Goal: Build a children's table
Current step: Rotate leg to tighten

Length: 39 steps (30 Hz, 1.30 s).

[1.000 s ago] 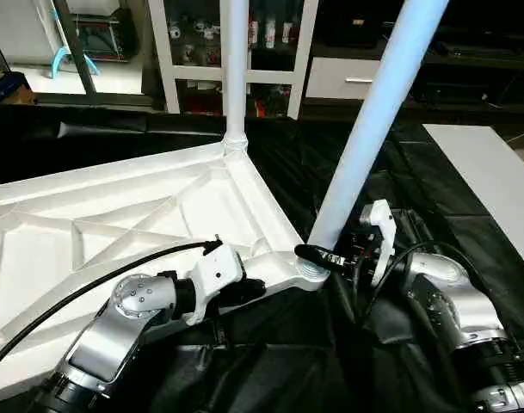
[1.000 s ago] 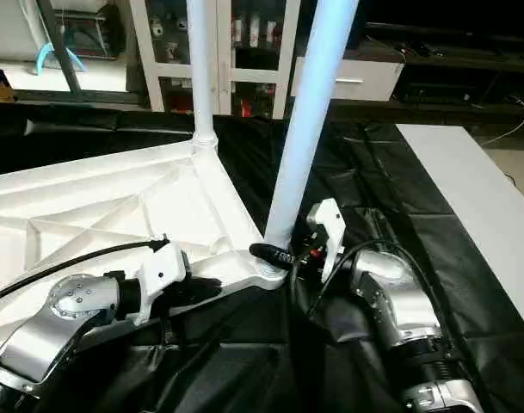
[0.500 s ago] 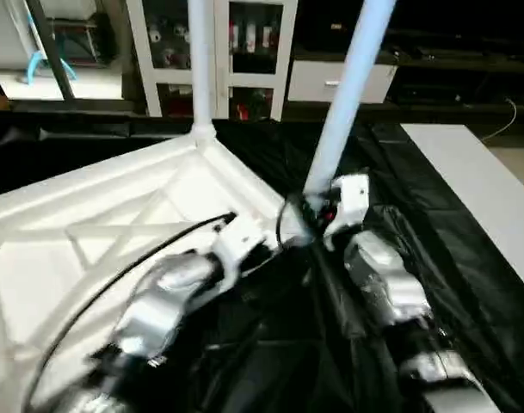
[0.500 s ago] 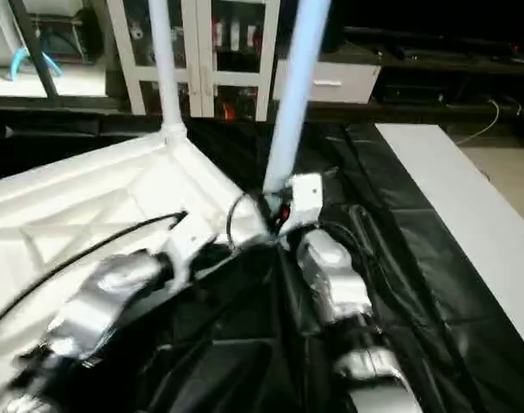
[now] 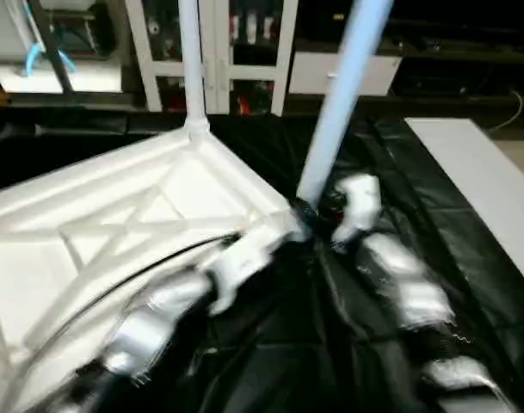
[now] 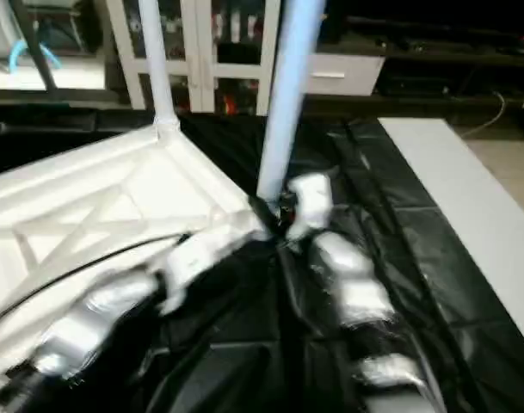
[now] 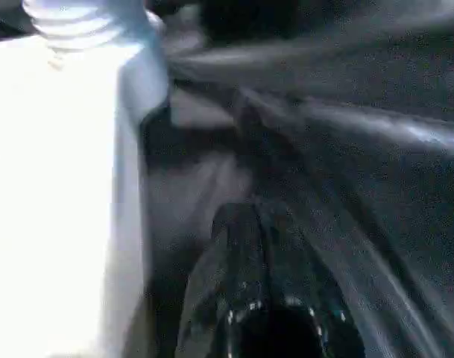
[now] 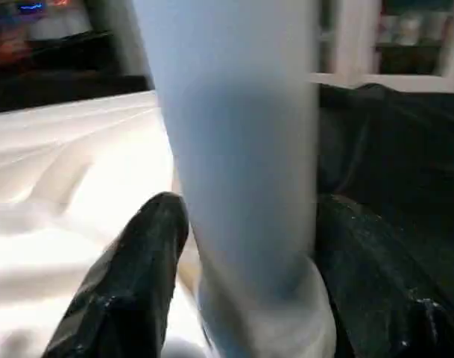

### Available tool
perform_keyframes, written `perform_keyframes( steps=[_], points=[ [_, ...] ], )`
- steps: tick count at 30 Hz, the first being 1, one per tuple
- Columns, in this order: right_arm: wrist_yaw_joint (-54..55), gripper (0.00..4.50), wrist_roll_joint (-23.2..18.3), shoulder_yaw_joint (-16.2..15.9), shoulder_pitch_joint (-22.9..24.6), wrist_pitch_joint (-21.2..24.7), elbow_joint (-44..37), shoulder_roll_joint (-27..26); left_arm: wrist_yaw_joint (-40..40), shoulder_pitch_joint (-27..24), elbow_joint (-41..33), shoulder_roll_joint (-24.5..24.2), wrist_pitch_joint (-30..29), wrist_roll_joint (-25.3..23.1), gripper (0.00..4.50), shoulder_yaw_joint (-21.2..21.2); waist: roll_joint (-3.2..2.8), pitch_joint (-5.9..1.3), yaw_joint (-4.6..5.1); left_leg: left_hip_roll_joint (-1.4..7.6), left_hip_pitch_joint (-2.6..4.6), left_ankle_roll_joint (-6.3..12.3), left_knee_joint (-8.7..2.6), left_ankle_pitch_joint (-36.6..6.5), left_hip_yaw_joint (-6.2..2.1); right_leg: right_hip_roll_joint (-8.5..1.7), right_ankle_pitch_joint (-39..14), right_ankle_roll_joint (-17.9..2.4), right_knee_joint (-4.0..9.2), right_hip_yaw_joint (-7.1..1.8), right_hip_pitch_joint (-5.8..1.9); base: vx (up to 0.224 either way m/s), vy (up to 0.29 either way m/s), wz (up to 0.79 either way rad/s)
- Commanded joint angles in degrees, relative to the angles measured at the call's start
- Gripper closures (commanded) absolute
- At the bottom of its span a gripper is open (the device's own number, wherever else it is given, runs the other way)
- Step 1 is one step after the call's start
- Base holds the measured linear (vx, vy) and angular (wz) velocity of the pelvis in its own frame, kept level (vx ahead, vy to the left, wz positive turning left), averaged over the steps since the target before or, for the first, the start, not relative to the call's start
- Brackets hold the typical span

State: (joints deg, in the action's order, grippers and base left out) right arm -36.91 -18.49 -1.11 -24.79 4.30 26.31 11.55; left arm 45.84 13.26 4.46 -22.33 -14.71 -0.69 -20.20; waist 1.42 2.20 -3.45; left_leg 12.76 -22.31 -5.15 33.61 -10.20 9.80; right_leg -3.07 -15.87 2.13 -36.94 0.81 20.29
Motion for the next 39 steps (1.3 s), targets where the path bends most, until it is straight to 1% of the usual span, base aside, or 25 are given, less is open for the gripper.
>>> perform_keyframes(
  steps=[1,2,3,4,5,7,8,10,11,12,15,16,19,20,21,24,26,27,29,30,31,34,35,36,39],
  points=[
    [-6.3,1.27,-2.3,-0.2,0.9,1.5,-3.7,2.9,2.3,-0.9,-1.4,-1.4,0.8,1.3,4.5,1.0,-0.42,-2.72,-0.18,0.45,1.65,0.61,-3.6,-7.0,-0.03,-2.64,17.1,-10.5,3.79,-1.15,-1.67,0.0,0.0,0.0],
    [-7.8,1.27,-2.5,0.0,1.3,1.5,-3.8,3.9,2.6,-1.2,-1.7,-1.8,0.9,1.8,4.5,1.2,-0.7,-2.49,-0.21,0.54,1.74,0.25,-3.72,-8.7,0.07,-2.82,13.4,-11.1,4.09,-1.27,-1.35,0.0,0.0,0.0],
    [-8.7,1.27,-2.5,0.0,1.5,1.4,-3.8,4.6,2.8,-1.3,-1.8,-2.1,1.0,2.0,4.5,1.2,-0.62,-2.4,-0.2,0.58,1.62,0.08,-3.84,-9.4,0.07,-2.95,10.7,-11.6,4.23,-1.35,-1.39,0.0,0.0,0.0],
    [-9.3,1.27,-2.5,0.1,1.7,1.5,-3.9,5.0,3.0,-1.4,-2.1,-2.2,1.0,2.4,4.5,1.3,-0.69,-2.39,-0.29,0.64,1.75,0.05,-3.82,-9.5,0.13,-2.97,9.8,-11.8,4.3,-1.4,-1.21,0.0,0.0,0.0],
    [-12.4,1.27,-2.6,0.5,2.6,1.3,-3.9,7.1,4.2,-2.0,-4.1,-2.0,0.8,4.9,4.5,2.3,-0.72,-2.32,-0.24,0.62,1.63,0.02,-3.88,-9.6,0.1,-3.07,8.5,-12.3,4.32,-1.43,-1.23,0.0,0.0,0.0],
    [-14.1,1.27,-2.9,0.9,3.1,1.6,-4.0,8.4,5.2,-2.3,-7.2,-0.2,0.4,8.9,4.5,4.1,-0.58,-2.34,-0.47,0.69,1.56,0.1,-3.72,-8.7,0.23,-3.13,9.7,-13.4,4.16,-1.5,-1.32,0.0,0.0,0.0],
    [-15.0,1.27,-3.2,0.9,3.5,2.3,-4.9,9.0,5.7,-2.3,-9.2,0.9,-0.7,11.4,4.5,5.1,-0.39,-2.49,-0.71,0.52,1.39,0.9,-3.45,-6.3,0.33,-2.9,13.3,-14.0,3.86,-1.49,-1.49,0.0,0.0,0.0],
    [-15.8,1.27,-3.6,0.8,4.1,3.0,-6.2,9.7,5.8,-1.9,-11.5,2.0,-2.6,14.1,4.5,6.0,-0.4,-2.54,-0.82,0.39,1.23,1.58,-3.34,-5.0,0.33,-2.86,15.3,-14.0,3.73,-1.45,-1.57,0.0,0.0,0.0],
    [-16.0,1.29,-3.8,0.8,4.3,3.4,-6.8,9.9,5.6,-1.4,-12.2,2.5,-3.2,14.9,4.18,6.2,-0.26,-2.55,-0.86,0.29,1.27,2.16,-3.2,-4.4,0.42,-2.81,16.4,-14.0,3.65,-1.47,-1.6,0.0,0.0,0.0],
    [-16.2,1.29,-4.1,0.8,4.4,3.7,-7.2,10.1,5.5,-0.9,-12.5,2.8,-3.7,15.4,4.18,6.3,-0.25,-2.62,-0.92,0.24,1.24,2.82,-3.09,-3.7,0.42,-2.8,17.2,-13.7,3.62,-1.5,-1.7,0.0,0.0,0.0],
    [-16.3,1.29,-4.2,0.7,4.1,3.7,-7.1,10.2,3.1,1.6,-10.9,4.2,-3.8,13.6,3.96,6.2,-0.39,-2.9,-0.88,0.21,1.29,3.44,-2.8,-2.0,0.38,-2.64,19.6,-13.2,3.39,-1.45,-1.77,0.0,0.0,0.0],
    [-16.5,1.29,-3.8,0.8,3.8,3.3,-6.8,10.1,1.4,3.2,-9.0,4.5,-3.9,11.1,3.78,5.5,-0.55,-3.04,-0.95,0.17,1.29,3.41,-2.72,-1.3,0.34,-2.53,21.1,-13.1,3.23,-1.37,-1.83,0.0,0.0,0.0],
    [-16.8,1.29,-3.4,1.0,3.7,3.0,-6.4,10.0,-1.9,5.5,-4.8,4.1,-3.9,5.5,3.63,4.0,-0.62,-3.21,-1.05,0.08,1.31,3.79,-2.45,0.0,0.26,-2.4,24.1,-12.4,2.98,-1.28,-1.89,0.0,0.0,0.0],
    [-16.8,1.29,-3.4,1.0,3.7,3.0,-6.4,9.9,-2.5,5.8,-4.3,4.0,-4.0,4.8,3.63,3.8,-0.51,-3.23,-1.03,0.04,1.26,3.77,-2.4,0.1,0.27,-2.36,24.7,-12.2,2.94,-1.24,-1.93,0.0,0.0,0.0],
    [-16.8,1.29,-3.3,1.1,3.7,2.9,-6.5,9.9,-5.8,7.4,-1.4,4.1,-4.1,2.1,3.37,3.5,-0.71,-3.32,-1.08,0.03,1.28,3.64,-2.37,0.1,0.23,-2.32,25.3,-11.9,2.87,-1.2,-1.94,0.0,0.0,0.0],
    [-16.5,1.29,-3.5,1.3,3.9,3.3,-7.1,10.1,-8.2,9.2,0.3,5.0,-7.3,2.8,3.25,3.7,-0.8,-3.59,-1.43,0.03,1.28,3.01,-2.2,1.0,0.14,-2.38,28.0,-12.4,2.5,-1.14,-1.99,0.0,0.0,0.0],
    [-16.5,1.29,-3.6,1.3,4.0,3.4,-7.2,10.2,-8.1,9.3,0.0,5.1,-9.2,3.5,2.96,3.6,-0.78,-3.66,-1.7,0.04,1.25,2.95,-2.11,1.7,0.17,-2.34,29.4,-13.1,2.35,-1.06,-1.92,0.0,0.0,0.0],
    [-16.5,1.29,-3.4,1.4,4.1,3.2,-7.2,10.3,-7.6,9.0,0.0,5.4,-11.0,3.6,2.89,3.5,-0.95,-3.66,-1.8,0.05,1.27,2.95,-2.05,1.9,0.19,-2.33,29.8,-13.4,2.3,-1.02,-1.84,0.0,0.0,0.0],
    [-16.5,1.29,-3.3,1.4,4.2,3.1,-7.2,10.3,-7.5,8.8,0.1,5.5,-11.8,3.6,2.66,3.5,-0.81,-3.59,-1.88,-0.02,1.11,3.05,-2.07,1.7,0.19,-2.4,29.6,-13.6,2.31,-1.0,-1.97,0.0,0.0,0.0],
    [-16.4,1.29,-3.2,1.5,4.2,3.1,-7.3,10.3,-8.1,8.8,1.0,5.5,-11.0,2.4,2.66,3.4,-0.93,-3.58,-1.89,0.01,1.12,3.06,-2.11,1.4,0.14,-2.43,29.0,-13.6,2.36,-0.96,-1.96,0.0,0.0,0.0],
    [-16.4,1.29,-3.2,1.5,4.3,3.1,-7.3,10.3,-8.3,8.8,2.2,5.4,-10.8,1.4,2.44,3.1,-0.87,-3.59,-1.84,0.0,1.11,3.13,-2.1,1.0,0.14,-2.45,28.6,-13.6,2.43,-0.98,-2.04,0.0,0.0,0.0],
    [-16.4,1.29,-3.2,1.5,4.3,3.2,-7.4,10.3,-8.2,9.1,4.1,4.7,-10.6,0.0,2.4,1.6,-0.81,-3.75,-1.86,-0.06,1.03,3.43,-2.0,1.7,0.07,-2.49,29.4,-13.3,2.31,-1.0,-2.24,0.0,0.0,0.0],
    [-16.5,1.29,-3.2,1.4,4.2,3.3,-7.3,10.3,-6.6,8.7,3.3,4.4,-12.7,1.2,2.12,0.9,-0.83,-3.78,-1.86,-0.03,1.08,3.51,-1.98,2.2,0.08,-2.47,30.0,-13.4,2.22,-0.96,-2.16,0.0,0.0,0.0],
    [-16.6,1.29,-3.1,1.3,4.2,3.2,-7.3,10.4,-6.2,8.6,2.8,4.1,-13.8,1.3,2.03,0.5,-0.8,-3.81,-1.9,-0.05,1.05,3.6,-1.91,2.9,0.12,-2.41,31.0,-13.6,2.07,-0.94,-2.16,0.0,0.0,0.0],
    [-16.7,1.29,-2.9,1.3,3.9,3.1,-7.1,10.5,-5.5,8.5,2.6,3.2,-15.2,0.2,2.0,-0.9,-0.74,-3.95,-1.96,-0.14,1.02,4.0,-1.8,3.5,0.16,-2.42,31.8,-13.8,2.01,-0.93,-2.29,0.0,0.0,0.0]
  ],
)
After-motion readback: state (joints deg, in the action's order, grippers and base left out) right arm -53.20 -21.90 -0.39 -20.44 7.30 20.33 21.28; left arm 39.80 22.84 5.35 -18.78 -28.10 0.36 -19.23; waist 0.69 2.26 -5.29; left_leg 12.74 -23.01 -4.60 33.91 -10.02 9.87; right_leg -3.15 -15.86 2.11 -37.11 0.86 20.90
